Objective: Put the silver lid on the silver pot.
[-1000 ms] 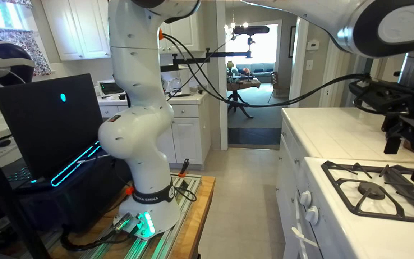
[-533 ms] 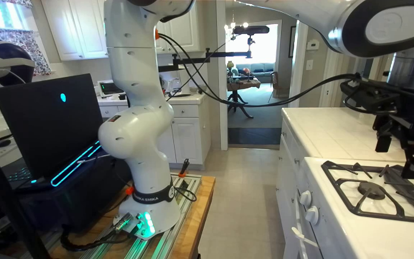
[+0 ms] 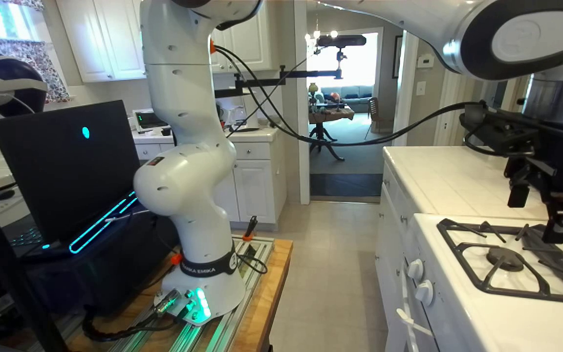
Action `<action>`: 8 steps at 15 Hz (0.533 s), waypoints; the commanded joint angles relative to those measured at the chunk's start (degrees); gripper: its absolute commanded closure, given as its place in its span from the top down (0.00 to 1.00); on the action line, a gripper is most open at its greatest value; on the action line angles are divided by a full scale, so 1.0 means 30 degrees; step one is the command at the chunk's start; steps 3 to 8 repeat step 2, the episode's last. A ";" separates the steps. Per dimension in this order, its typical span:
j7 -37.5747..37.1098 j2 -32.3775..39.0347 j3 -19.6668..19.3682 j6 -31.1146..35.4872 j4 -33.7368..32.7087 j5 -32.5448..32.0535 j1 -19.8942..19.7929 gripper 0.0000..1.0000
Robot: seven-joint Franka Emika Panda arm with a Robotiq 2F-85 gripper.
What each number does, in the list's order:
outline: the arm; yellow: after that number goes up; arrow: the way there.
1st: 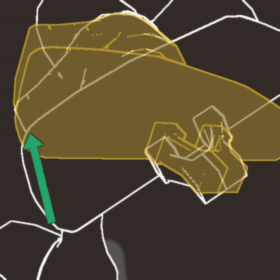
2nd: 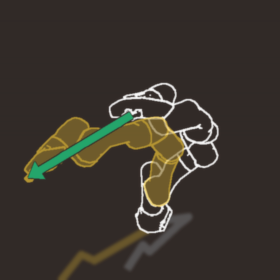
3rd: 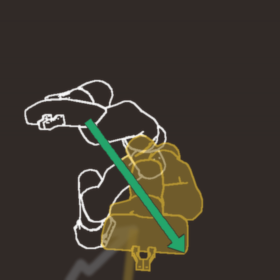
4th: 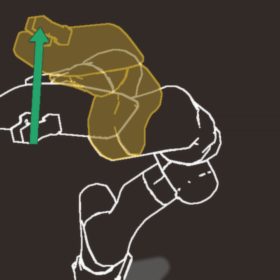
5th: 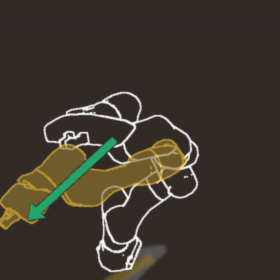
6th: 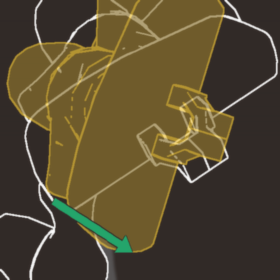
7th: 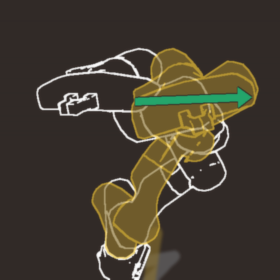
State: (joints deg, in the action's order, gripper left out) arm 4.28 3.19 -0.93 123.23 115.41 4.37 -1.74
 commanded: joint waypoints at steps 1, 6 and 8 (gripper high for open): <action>0.0041 -0.0649 0.0010 0.0444 0.0737 -0.0304 0.0087 1.00; 0.0007 -0.0644 0.0011 0.0445 0.0726 -0.0325 0.0091 1.00; 0.0007 -0.0644 0.0011 0.0445 0.0726 -0.0325 0.0091 1.00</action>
